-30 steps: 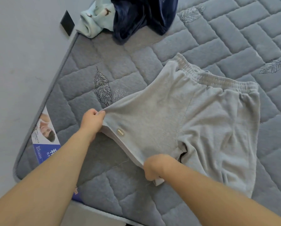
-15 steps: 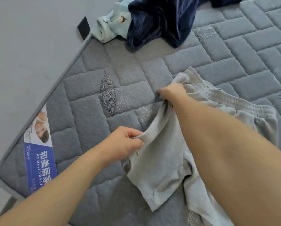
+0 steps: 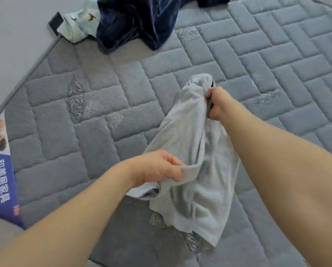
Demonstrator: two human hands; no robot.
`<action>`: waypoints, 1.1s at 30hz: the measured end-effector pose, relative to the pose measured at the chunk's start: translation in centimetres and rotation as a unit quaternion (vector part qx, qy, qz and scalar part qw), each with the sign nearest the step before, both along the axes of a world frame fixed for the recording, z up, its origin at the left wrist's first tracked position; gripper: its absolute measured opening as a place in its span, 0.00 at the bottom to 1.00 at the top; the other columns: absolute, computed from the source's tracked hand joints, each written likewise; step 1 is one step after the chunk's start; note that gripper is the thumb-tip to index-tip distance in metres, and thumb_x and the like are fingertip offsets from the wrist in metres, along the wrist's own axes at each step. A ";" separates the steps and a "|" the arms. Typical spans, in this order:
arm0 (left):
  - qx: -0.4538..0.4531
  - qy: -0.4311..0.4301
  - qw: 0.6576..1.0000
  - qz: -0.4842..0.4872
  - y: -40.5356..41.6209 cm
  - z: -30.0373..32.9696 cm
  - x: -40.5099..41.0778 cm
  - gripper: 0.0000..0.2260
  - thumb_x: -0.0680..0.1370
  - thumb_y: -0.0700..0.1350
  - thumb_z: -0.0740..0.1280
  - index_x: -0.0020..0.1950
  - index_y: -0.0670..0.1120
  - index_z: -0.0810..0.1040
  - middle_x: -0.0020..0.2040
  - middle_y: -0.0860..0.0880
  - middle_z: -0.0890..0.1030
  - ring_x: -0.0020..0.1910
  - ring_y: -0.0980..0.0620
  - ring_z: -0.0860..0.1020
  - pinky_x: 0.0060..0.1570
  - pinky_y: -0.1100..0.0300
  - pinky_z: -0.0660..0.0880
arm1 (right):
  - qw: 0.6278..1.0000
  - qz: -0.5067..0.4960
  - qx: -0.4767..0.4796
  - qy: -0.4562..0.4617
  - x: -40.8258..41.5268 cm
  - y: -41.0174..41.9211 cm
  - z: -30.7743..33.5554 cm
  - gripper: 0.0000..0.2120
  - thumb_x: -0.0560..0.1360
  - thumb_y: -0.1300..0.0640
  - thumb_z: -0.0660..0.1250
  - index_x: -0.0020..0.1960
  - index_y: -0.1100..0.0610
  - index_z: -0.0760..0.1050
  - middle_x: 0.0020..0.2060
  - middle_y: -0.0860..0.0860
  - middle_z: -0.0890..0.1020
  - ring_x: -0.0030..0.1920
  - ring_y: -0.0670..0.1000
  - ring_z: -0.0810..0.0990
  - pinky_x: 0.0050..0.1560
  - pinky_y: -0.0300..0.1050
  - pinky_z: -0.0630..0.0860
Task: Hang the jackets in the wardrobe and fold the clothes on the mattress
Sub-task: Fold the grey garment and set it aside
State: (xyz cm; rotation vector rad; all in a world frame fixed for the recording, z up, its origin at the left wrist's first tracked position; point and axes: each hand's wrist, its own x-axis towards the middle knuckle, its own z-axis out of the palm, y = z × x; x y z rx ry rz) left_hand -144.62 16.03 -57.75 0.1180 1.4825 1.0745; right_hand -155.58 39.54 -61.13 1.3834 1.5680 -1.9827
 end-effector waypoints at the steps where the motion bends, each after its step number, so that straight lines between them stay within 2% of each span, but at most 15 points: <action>1: -0.021 0.017 0.999 -0.035 2.5 -0.7 1.8 0.07 0.69 0.43 0.69 0.43 0.50 0.86 0.36 0.50 0.79 0.35 0.52 0.74 0.36 0.61 0.71 | 1.000 0.005 0.021 -0.013 1.7 1.6 -0.2 0.12 0.74 0.64 0.57 0.50 0.58 0.78 0.53 0.57 0.83 0.52 0.57 0.83 0.50 0.53 0.81; 4: -0.086 0.054 0.987 -0.125 9.0 -4.2 8.2 0.08 0.70 0.46 0.66 0.46 0.47 0.82 0.33 0.50 0.75 0.33 0.49 0.72 0.33 0.60 0.71 | 0.995 0.041 0.050 -0.072 7.0 6.0 -2.6 0.10 0.72 0.57 0.62 0.51 0.57 0.76 0.44 0.55 0.83 0.40 0.55 0.83 0.37 0.46 0.79; 8: -0.123 0.106 0.971 -0.176 12.5 -8.3 12.8 0.13 0.75 0.42 0.62 0.59 0.48 0.78 0.49 0.45 0.81 0.47 0.44 0.79 0.41 0.57 0.73 | 0.987 0.116 0.071 -0.091 9.3 7.9 -5.8 0.29 0.70 0.42 0.71 0.66 0.55 0.72 0.49 0.52 0.82 0.45 0.55 0.82 0.48 0.48 0.77; 10: -0.127 0.109 0.974 -0.156 12.4 -8.7 12.5 0.18 0.75 0.41 0.61 0.64 0.51 0.75 0.49 0.47 0.80 0.42 0.47 0.80 0.37 0.56 0.75 | 0.977 0.110 0.165 -0.075 8.3 7.3 -6.6 0.42 0.68 0.41 0.74 0.74 0.59 0.63 0.57 0.52 0.78 0.51 0.55 0.80 0.48 0.48 0.78; 11: -0.125 0.079 0.981 -0.127 12.1 -8.5 12.1 0.22 0.75 0.41 0.60 0.68 0.55 0.72 0.49 0.49 0.80 0.36 0.50 0.79 0.32 0.57 0.75 | 0.961 0.131 0.235 -0.070 7.8 6.6 -6.6 0.43 0.70 0.44 0.73 0.75 0.62 0.59 0.57 0.52 0.76 0.51 0.55 0.79 0.44 0.46 0.76; 12: -0.124 0.043 0.987 -0.097 11.9 -8.2 11.7 0.26 0.74 0.41 0.60 0.71 0.58 0.69 0.51 0.50 0.79 0.34 0.52 0.78 0.29 0.58 0.75 | 0.934 0.166 0.309 -0.067 7.3 6.0 -6.6 0.38 0.73 0.48 0.70 0.74 0.63 0.58 0.56 0.52 0.76 0.51 0.55 0.78 0.42 0.45 0.74; 15: -0.143 0.049 0.984 -0.099 11.5 -7.3 10.5 0.31 0.71 0.45 0.64 0.75 0.56 0.63 0.60 0.50 0.77 0.47 0.51 0.79 0.41 0.56 0.80 | 0.871 0.258 0.418 -0.023 5.9 5.0 -5.8 0.18 0.78 0.56 0.61 0.65 0.63 0.66 0.60 0.59 0.77 0.59 0.60 0.76 0.48 0.47 0.69; 17: -0.131 0.018 0.988 -0.083 12.1 -6.8 10.6 0.31 0.71 0.44 0.65 0.73 0.58 0.63 0.58 0.47 0.76 0.45 0.49 0.78 0.34 0.58 0.77 | 0.878 0.234 0.418 -0.002 5.4 5.7 -4.6 0.15 0.78 0.59 0.59 0.62 0.63 0.69 0.61 0.60 0.76 0.59 0.60 0.75 0.47 0.45 0.64; 20: -0.115 -0.023 0.988 -0.097 14.4 -6.8 12.2 0.33 0.73 0.39 0.64 0.75 0.62 0.60 0.55 0.46 0.74 0.43 0.49 0.77 0.26 0.63 0.75 | 0.898 0.153 0.413 -0.008 5.8 8.9 -3.7 0.15 0.77 0.61 0.59 0.63 0.63 0.70 0.63 0.61 0.76 0.62 0.60 0.75 0.52 0.46 0.68; 24: -0.152 0.037 0.948 -0.278 16.8 -7.7 14.0 0.41 0.75 0.47 0.67 0.80 0.60 0.45 0.61 0.45 0.79 0.51 0.44 0.81 0.50 0.49 0.81 | 0.910 0.162 0.356 -0.135 9.1 12.7 -5.4 0.22 0.79 0.59 0.60 0.72 0.62 0.64 0.69 0.61 0.72 0.69 0.60 0.71 0.63 0.49 0.68; 26: -0.171 0.131 0.921 -0.326 17.2 -8.1 13.6 0.37 0.75 0.53 0.66 0.79 0.55 0.50 0.64 0.45 0.78 0.57 0.43 0.79 0.56 0.49 0.77 | 0.906 0.212 0.317 -0.183 9.9 13.1 -6.6 0.31 0.79 0.50 0.60 0.77 0.58 0.55 0.74 0.60 0.64 0.72 0.62 0.65 0.69 0.54 0.67; 27: -0.179 0.198 0.914 -0.307 17.2 -8.3 12.9 0.32 0.76 0.55 0.64 0.77 0.51 0.57 0.65 0.45 0.77 0.60 0.43 0.77 0.58 0.50 0.76 | 0.905 0.229 0.310 -0.183 10.2 13.0 -7.1 0.35 0.78 0.45 0.60 0.79 0.54 0.51 0.75 0.59 0.59 0.73 0.63 0.62 0.71 0.57 0.64; 29: -0.203 0.316 0.913 -0.158 16.6 -8.7 10.8 0.21 0.77 0.53 0.62 0.69 0.49 0.70 0.61 0.47 0.78 0.60 0.45 0.76 0.57 0.51 0.74 | 0.916 0.211 0.315 -0.133 10.8 12.0 -8.1 0.37 0.78 0.42 0.59 0.80 0.51 0.46 0.75 0.59 0.56 0.73 0.63 0.60 0.71 0.57 0.61; 31: -0.264 0.434 0.861 0.017 14.7 -9.6 7.8 0.18 0.76 0.50 0.64 0.65 0.48 0.73 0.59 0.46 0.76 0.61 0.43 0.72 0.59 0.50 0.72 | 0.946 0.123 0.295 -0.051 12.6 10.3 -9.1 0.36 0.78 0.44 0.61 0.80 0.52 0.49 0.74 0.59 0.60 0.70 0.62 0.65 0.69 0.55 0.63; 33: -0.347 0.458 0.810 0.114 11.4 -11.0 4.6 0.23 0.75 0.50 0.66 0.69 0.47 0.70 0.65 0.44 0.71 0.64 0.41 0.68 0.63 0.46 0.67 | 0.956 0.056 0.288 0.008 15.5 8.3 -9.9 0.34 0.77 0.46 0.65 0.76 0.57 0.57 0.70 0.58 0.69 0.67 0.60 0.71 0.67 0.53 0.68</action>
